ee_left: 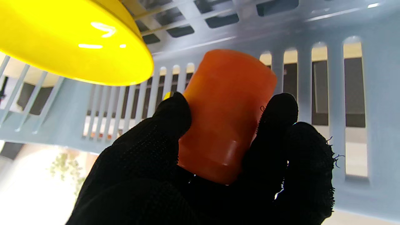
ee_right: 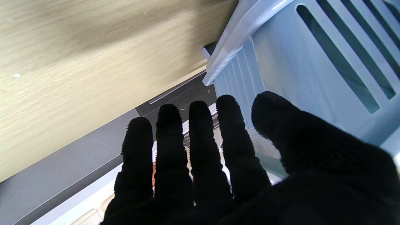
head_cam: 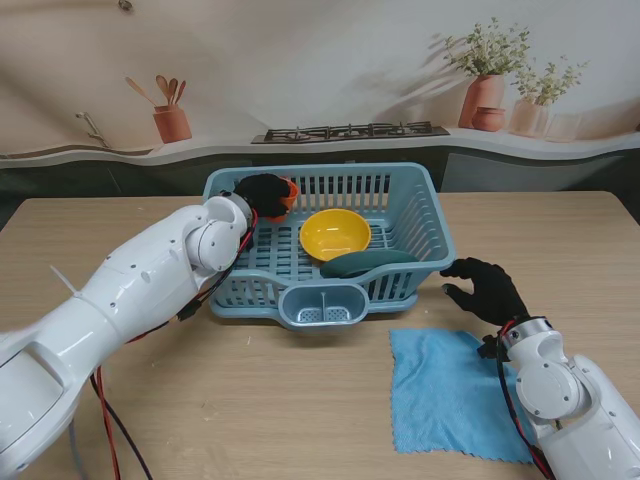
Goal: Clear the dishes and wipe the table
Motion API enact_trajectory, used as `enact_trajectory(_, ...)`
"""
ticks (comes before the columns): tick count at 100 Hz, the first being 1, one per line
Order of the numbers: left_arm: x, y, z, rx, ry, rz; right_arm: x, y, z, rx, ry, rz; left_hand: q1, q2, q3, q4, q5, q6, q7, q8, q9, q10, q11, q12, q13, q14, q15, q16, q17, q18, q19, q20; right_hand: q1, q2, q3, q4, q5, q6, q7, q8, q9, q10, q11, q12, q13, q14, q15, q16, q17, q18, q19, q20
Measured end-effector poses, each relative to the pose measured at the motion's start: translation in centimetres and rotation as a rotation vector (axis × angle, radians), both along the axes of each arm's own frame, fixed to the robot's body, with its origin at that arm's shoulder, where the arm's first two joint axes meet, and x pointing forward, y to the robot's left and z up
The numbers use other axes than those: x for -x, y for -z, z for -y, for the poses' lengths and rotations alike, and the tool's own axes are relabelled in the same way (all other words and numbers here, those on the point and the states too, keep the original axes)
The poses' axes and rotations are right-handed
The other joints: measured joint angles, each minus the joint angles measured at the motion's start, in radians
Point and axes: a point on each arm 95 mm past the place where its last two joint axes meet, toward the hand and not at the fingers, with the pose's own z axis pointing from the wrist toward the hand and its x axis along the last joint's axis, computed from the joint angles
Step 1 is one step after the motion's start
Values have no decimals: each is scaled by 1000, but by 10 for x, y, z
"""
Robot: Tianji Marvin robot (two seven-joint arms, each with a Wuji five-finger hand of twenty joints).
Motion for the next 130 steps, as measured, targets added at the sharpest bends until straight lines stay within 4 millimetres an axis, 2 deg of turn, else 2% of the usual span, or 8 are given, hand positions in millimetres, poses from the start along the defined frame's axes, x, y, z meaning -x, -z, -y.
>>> enact_trajectory(11,1,3,0,-7,-7,-26,0,0,0,0,1,1,9,47,-49,9,0,0,-17,0,-24,16,-5,0,-48,9,-1,0,-51,0,-2,2,0,0,0,0,0,0,0,0,0,0,0,0,0,0,0,0,0,0,0,0)
enact_trajectory(29,1,4,2,-23,-22,-37,0,0,1,0,2,2,10,48,-60,11,0,0,-23,0,-24,19,-8,0,-71,12,-12,0,-79,0,-14,3,0,0,0,0,0,0,0,0,0,0,0,0,0,0,0,0,0,0,0,0)
enact_trajectory(32,2,4,2,-27,-23,-37,0,0,1,0,2,3,9,48,-60,30,0,0,-23,0,-24,19,-13,0,-71,13,-17,0,-82,0,-17,3,0,0,0,0,0,0,0,0,0,0,0,0,0,0,0,0,0,0,0,0)
enact_trajectory(55,4,7,4,-58,-38,-66,0,0,1,-1,4,5,7,72,-61,30,0,2,-79,-6,-57,26,-38,-10,-117,23,-37,-2,-131,-1,-42,3,0,0,0,0,0,0,0,0,0,0,0,0,0,0,0,0,-1,0,-1,8)
enact_trajectory(73,5,9,4,-74,-51,-89,0,0,2,0,4,6,-111,100,-32,32,0,15,-194,-4,-116,36,-43,-10,-178,32,-51,-2,-194,-3,-53,-29,0,0,0,0,0,0,0,0,0,0,0,0,0,0,0,0,-1,0,-1,9)
enact_trajectory(83,5,10,4,-79,-60,-100,0,0,2,0,4,5,-202,112,16,64,0,16,-251,4,-144,50,-48,-10,-201,34,-53,-7,-218,-3,-54,-49,0,0,0,0,0,0,0,0,0,0,0,0,0,0,0,0,-3,0,-1,9)
enact_trajectory(95,7,10,5,-81,-62,-106,0,0,2,0,5,5,-249,113,26,64,0,15,-291,8,-184,51,-56,-10,-221,35,-54,-7,-234,-4,-54,-58,0,0,0,0,0,0,0,0,0,0,0,0,0,0,0,0,-6,0,-1,9)
enact_trajectory(130,6,7,4,-58,-47,-68,0,1,2,1,4,4,-265,123,26,64,-127,-37,-266,64,-345,40,-58,-10,-269,35,-31,25,-251,-4,-54,-80,0,0,0,0,0,0,0,0,0,0,0,0,0,0,0,0,-7,0,-1,9)
